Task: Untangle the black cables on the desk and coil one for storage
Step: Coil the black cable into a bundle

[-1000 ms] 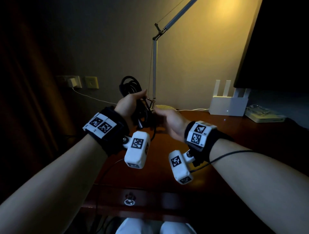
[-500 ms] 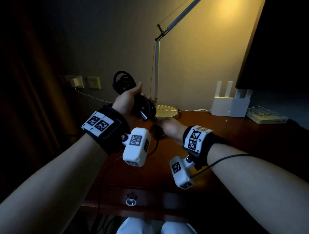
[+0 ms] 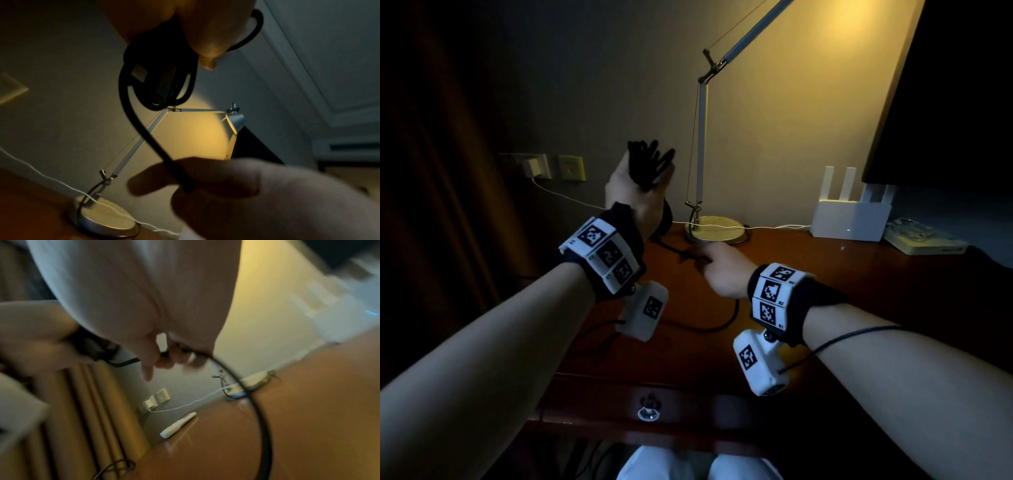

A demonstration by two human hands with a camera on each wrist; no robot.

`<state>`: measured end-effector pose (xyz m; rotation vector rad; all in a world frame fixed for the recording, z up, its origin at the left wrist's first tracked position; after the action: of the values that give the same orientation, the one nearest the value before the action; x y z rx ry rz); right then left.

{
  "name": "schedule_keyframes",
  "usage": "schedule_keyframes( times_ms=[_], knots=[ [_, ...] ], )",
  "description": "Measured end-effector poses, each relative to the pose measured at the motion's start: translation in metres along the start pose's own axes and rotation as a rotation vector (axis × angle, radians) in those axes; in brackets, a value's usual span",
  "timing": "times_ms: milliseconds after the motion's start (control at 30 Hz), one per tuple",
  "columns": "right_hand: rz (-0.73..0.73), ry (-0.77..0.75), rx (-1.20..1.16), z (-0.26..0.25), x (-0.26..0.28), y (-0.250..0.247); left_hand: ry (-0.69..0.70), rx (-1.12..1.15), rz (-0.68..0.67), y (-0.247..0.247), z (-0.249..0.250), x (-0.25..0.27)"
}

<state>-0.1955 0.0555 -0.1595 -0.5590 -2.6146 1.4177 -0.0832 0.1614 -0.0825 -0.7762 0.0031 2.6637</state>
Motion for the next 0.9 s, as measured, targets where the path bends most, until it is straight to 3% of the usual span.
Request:
schedule_keyframes(
  times_ms=[233,367,600,767,833,900],
  knots=[
    [0.196,-0.226,0.035,-0.023,0.003,-0.005,0.058,-0.282,-0.179,0.004,-0.012,0.005],
    [0.314,-0.268,-0.083,-0.024,0.008,-0.011,-0.053,-0.450,-0.370,0.005,-0.023,0.006],
    [0.510,-0.306,-0.126,-0.036,0.015,-0.034,-0.223,-0.354,-0.483,0.006,-0.033,0.016],
    [0.611,-0.236,-0.047,-0.033,0.014,-0.046,-0.198,-0.341,-0.743,0.017,-0.028,0.029],
    [0.614,-0.219,-0.014,-0.032,0.014,-0.046,-0.266,-0.349,-0.746,0.018,-0.028,0.030],
    [0.632,-0.220,-0.038,-0.031,0.014,-0.047,-0.277,-0.327,-0.664,0.018,-0.028,0.027]
  ],
)
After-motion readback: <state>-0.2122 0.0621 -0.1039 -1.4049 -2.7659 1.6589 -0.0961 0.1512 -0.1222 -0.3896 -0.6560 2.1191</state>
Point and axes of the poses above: each hand's wrist, its own x-axis away from the middle knuckle, its own y-axis out of the palm, z = x × y, the point moved 4 cm from there along -x, towards the middle knuckle, and after that the axes turned 5 degrees about x, right-handed, at the moved point
